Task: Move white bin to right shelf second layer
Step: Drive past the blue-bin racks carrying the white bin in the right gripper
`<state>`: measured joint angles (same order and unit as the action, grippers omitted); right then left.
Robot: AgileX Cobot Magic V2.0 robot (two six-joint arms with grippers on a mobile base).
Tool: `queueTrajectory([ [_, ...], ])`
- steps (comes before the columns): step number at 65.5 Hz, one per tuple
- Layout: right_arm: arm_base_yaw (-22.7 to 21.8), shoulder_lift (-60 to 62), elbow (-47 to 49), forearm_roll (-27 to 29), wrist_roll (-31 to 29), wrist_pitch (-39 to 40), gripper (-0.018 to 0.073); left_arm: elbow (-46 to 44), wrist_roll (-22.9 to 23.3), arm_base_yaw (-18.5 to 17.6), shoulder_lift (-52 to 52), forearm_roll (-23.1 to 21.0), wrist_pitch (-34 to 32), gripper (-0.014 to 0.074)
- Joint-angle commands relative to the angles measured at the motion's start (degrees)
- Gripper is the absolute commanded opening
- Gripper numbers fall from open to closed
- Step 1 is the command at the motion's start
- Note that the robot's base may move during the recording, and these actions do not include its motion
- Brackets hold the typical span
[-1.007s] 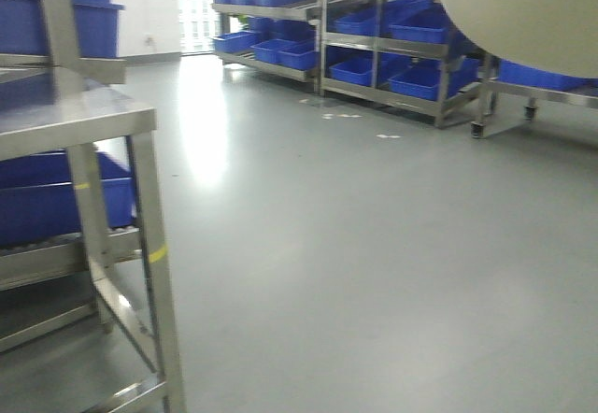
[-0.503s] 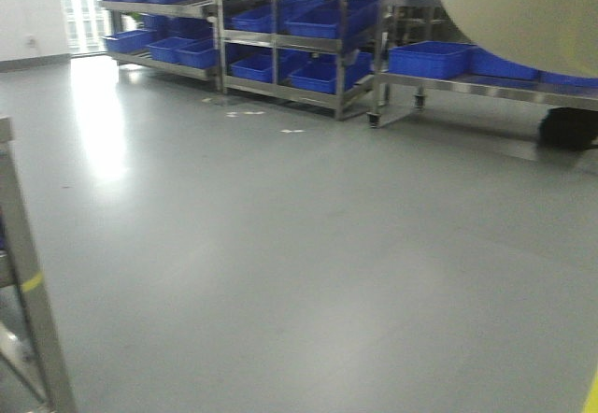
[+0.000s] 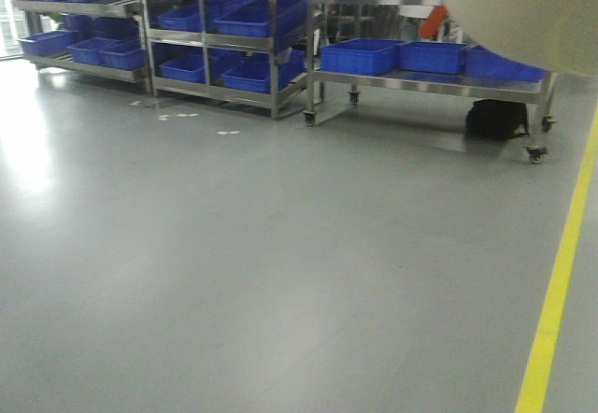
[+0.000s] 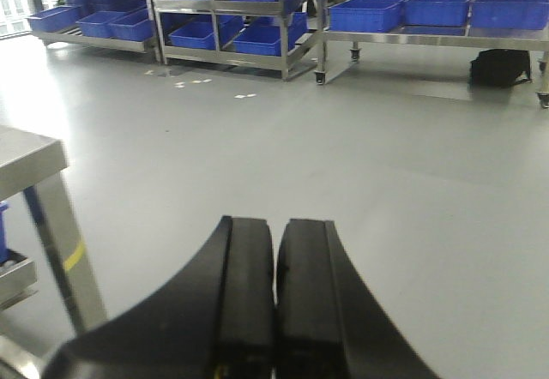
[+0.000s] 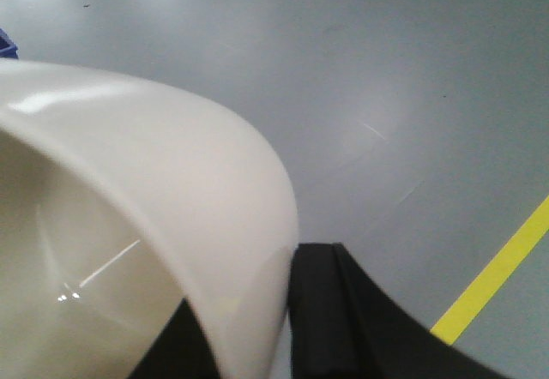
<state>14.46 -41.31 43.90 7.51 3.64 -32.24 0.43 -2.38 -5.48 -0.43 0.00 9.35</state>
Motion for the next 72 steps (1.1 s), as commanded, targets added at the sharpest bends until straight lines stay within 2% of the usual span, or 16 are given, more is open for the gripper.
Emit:
queueTrajectory([
  [1,-0.4,0.4,1.7,0.3,-0.1,5.8,0.0056,2.1,0.2,-0.2,-0.2,0.0,-4.9,0.0085],
  [72,-0.4,0.4,1.7,0.3,-0.1,5.8,0.0056,2.1,0.2,-0.2,-0.2,0.0,-4.9,0.0085],
])
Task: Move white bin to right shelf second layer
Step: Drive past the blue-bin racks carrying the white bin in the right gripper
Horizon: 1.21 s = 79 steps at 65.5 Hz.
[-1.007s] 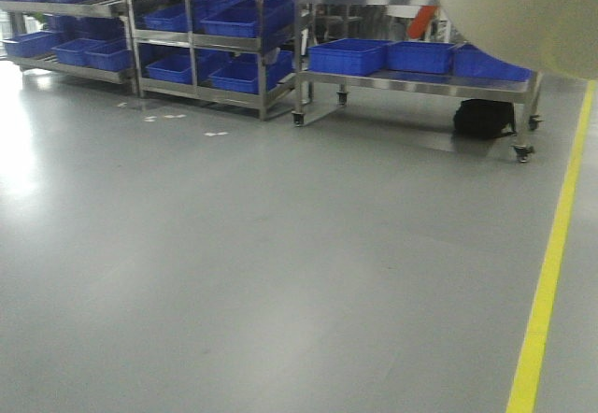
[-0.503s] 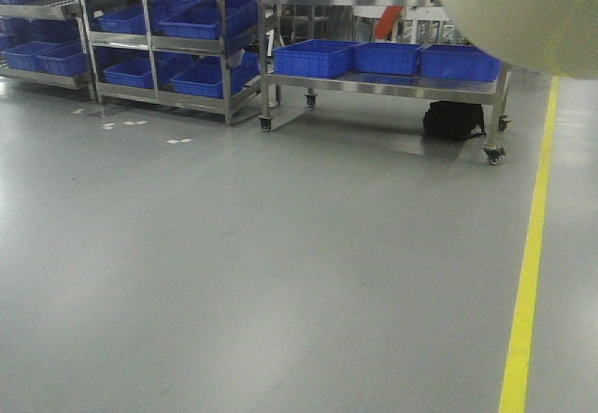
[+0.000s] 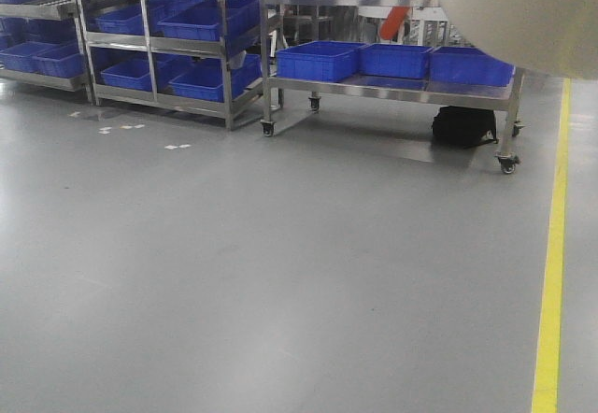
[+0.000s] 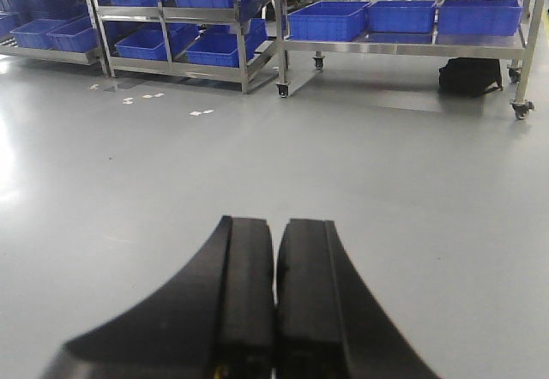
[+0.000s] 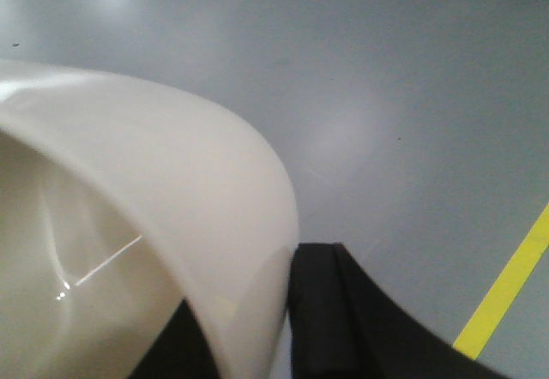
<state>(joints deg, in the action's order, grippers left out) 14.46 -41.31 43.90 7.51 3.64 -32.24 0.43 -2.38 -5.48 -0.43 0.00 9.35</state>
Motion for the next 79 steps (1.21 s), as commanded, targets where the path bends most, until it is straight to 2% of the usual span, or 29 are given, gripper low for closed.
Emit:
queueTrajectory([
  [1,-0.4,0.4,1.7,0.3,-0.1,5.8,0.0056,2.1,0.2,-0.2,-0.2,0.0,-4.9,0.0085],
  [79,-0.4,0.4,1.7,0.3,-0.1,5.8,0.0056,2.1,0.2,-0.2,-0.2,0.0,-4.9,0.0085],
])
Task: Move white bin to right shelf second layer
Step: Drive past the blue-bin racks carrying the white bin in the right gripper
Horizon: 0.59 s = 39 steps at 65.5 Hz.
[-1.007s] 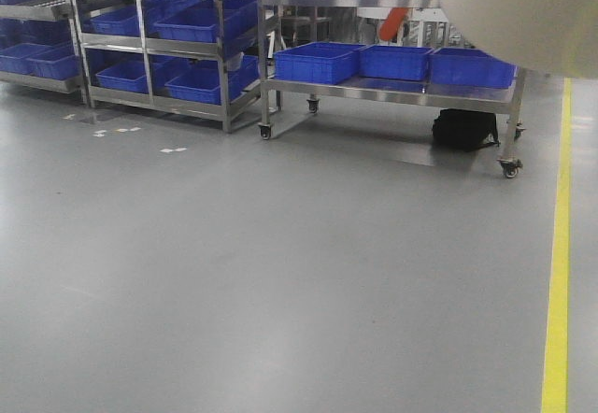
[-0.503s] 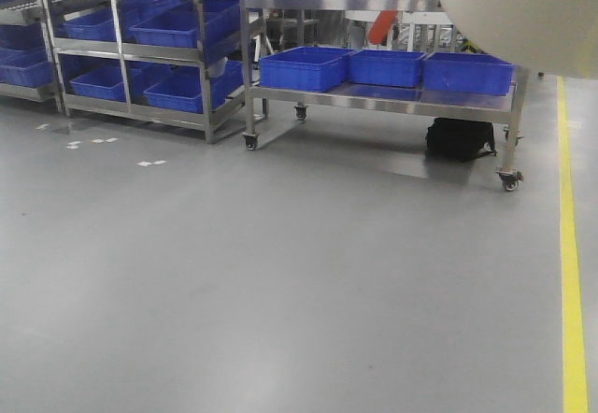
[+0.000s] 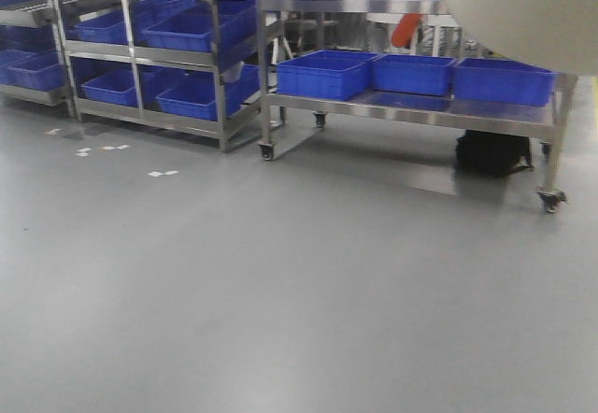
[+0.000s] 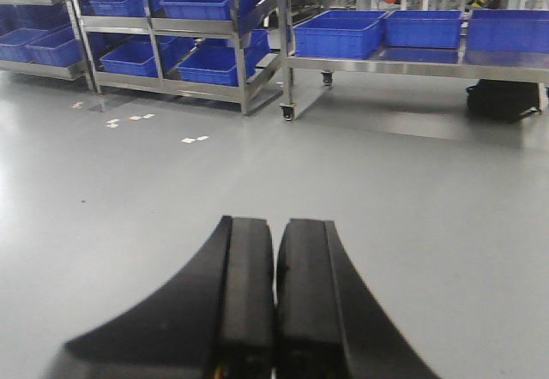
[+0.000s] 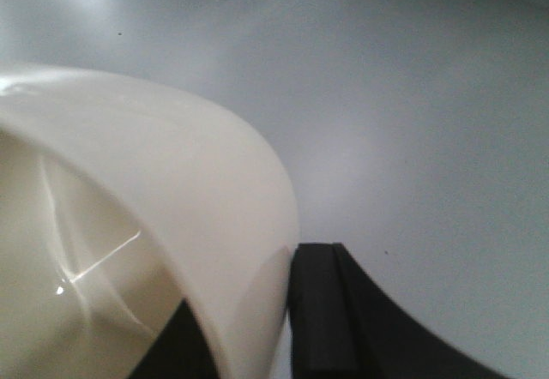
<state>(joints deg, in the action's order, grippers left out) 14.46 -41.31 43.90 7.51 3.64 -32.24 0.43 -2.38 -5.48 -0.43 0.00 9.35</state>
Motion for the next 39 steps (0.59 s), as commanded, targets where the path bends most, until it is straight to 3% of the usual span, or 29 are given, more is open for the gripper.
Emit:
queueTrajectory([
  [1,-0.4,0.4,1.7,0.3,-0.1,5.8,0.0056,2.1,0.2,-0.2,-0.2,0.0,-4.9,0.0085],
  [39,-0.4,0.4,1.7,0.3,-0.1,5.8,0.0056,2.1,0.2,-0.2,-0.2,0.0,-4.9,0.0085],
])
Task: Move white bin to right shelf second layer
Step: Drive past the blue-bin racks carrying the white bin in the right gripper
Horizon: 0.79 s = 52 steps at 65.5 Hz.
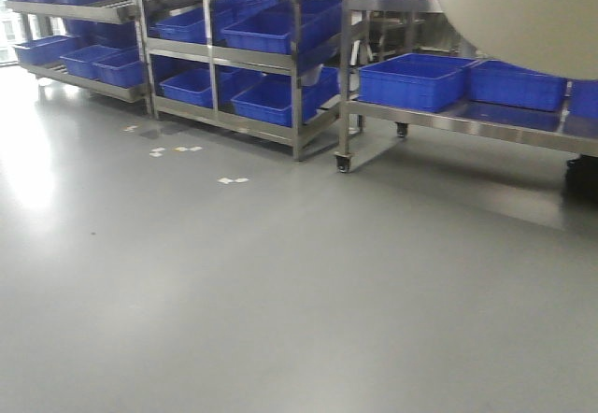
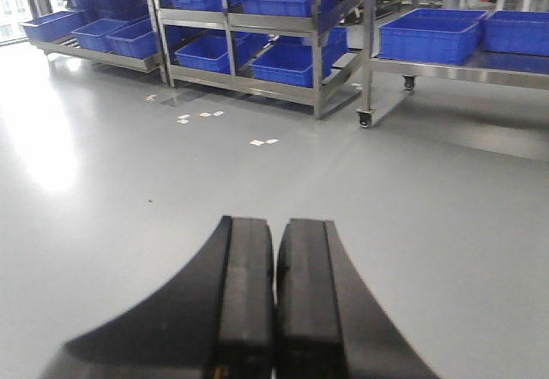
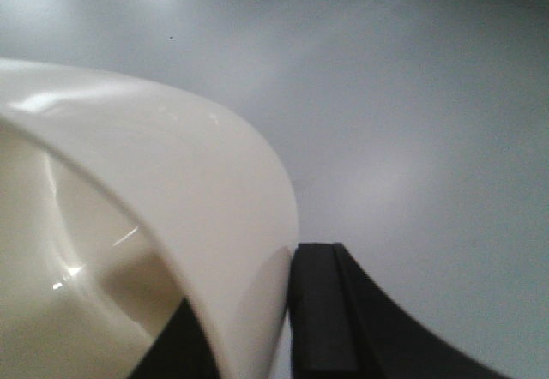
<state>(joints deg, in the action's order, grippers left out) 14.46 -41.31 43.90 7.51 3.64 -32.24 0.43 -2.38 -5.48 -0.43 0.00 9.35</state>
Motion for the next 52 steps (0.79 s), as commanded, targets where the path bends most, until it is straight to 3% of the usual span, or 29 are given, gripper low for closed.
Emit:
queueTrajectory([
  [1,-0.4,0.4,1.7,0.3,-0.1,5.8,0.0056,2.1,0.2,-0.2,-0.2,0.0,-4.9,0.0085],
  [52,-0.4,0.4,1.7,0.3,-0.1,5.8,0.0056,2.1,0.2,-0.2,-0.2,0.0,-4.9,0.0085],
])
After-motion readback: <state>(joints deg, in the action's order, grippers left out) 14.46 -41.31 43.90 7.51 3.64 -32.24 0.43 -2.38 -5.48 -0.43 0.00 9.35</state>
